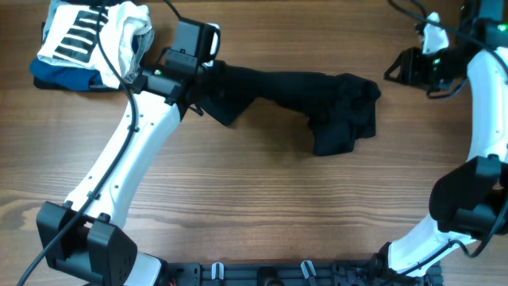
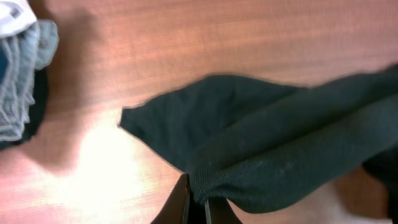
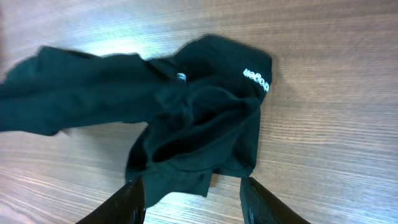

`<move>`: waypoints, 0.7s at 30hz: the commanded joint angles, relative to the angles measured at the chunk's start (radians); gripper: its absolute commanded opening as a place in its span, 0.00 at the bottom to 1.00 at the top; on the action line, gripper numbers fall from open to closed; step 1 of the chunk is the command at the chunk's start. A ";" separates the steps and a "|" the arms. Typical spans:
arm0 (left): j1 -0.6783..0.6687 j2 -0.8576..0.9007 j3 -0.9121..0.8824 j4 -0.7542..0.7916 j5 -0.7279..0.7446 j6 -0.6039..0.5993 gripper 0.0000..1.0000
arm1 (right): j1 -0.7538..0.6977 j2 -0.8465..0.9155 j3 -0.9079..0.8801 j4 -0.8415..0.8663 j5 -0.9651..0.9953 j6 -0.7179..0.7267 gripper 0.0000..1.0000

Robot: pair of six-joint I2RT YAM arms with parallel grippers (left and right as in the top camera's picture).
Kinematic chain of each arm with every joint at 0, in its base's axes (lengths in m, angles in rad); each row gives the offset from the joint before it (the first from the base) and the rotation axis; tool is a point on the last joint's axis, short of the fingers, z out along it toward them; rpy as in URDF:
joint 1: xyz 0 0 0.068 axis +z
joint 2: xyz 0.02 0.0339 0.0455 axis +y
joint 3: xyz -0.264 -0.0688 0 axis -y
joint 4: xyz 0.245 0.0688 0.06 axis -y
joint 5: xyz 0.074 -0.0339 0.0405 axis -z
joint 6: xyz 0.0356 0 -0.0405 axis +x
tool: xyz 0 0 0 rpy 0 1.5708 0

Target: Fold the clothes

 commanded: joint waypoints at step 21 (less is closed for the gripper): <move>0.041 -0.002 -0.002 0.021 -0.006 -0.013 0.04 | 0.170 0.039 -0.385 0.469 0.068 0.423 0.54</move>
